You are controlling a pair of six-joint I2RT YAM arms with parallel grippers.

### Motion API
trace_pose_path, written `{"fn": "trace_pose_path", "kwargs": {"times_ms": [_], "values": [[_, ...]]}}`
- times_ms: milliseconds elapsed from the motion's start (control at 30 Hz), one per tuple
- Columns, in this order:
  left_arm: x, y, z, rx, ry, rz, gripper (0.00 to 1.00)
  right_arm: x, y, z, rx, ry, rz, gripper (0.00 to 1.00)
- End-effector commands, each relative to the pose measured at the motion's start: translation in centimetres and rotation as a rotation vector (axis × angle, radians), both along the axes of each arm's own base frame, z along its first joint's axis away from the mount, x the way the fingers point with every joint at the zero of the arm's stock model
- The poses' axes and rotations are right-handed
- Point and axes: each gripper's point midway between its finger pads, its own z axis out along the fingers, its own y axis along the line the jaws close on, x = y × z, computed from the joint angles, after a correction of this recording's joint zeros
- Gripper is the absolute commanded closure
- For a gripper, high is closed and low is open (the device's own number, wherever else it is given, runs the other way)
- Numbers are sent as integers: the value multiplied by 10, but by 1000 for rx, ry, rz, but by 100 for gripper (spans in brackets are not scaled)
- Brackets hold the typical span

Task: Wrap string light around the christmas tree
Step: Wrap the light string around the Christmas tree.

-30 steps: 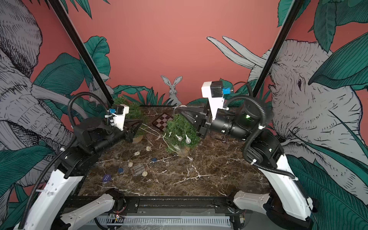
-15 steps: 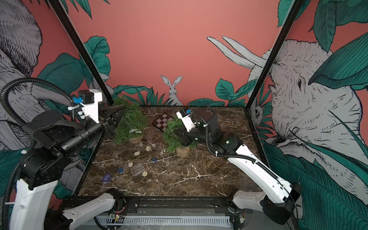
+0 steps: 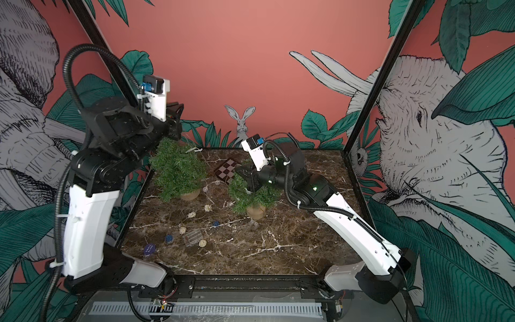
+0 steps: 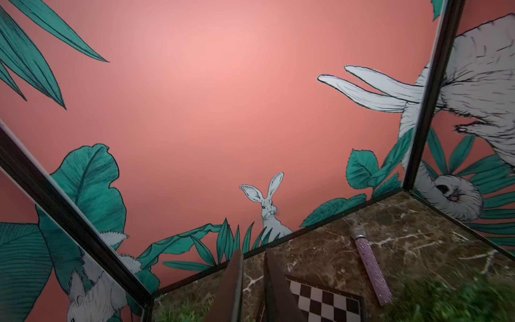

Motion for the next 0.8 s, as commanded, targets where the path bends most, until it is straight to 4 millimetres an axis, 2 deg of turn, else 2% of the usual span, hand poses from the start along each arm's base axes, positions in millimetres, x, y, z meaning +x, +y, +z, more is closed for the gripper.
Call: {"fn": "trace_pose_path", "kwargs": {"times_ms": [0,133,200,400,533,667,767], "values": [[2,6,5,48,-16,33,100,-24,15,50,164,6,161,100],[11,-3,-20,54,38,14,100,-26,24,72,216,-4,210,100],[6,2,-30,53,54,26,100,-14,27,73,217,-24,164,100],[-35,39,-48,20,85,96,100,29,51,73,187,-93,62,100],[-51,62,-74,34,128,169,100,43,75,81,185,-123,102,100],[-49,61,-101,53,184,173,100,46,93,97,208,-142,162,100],[-33,51,-120,74,209,164,100,53,95,109,206,-186,151,100]]}}
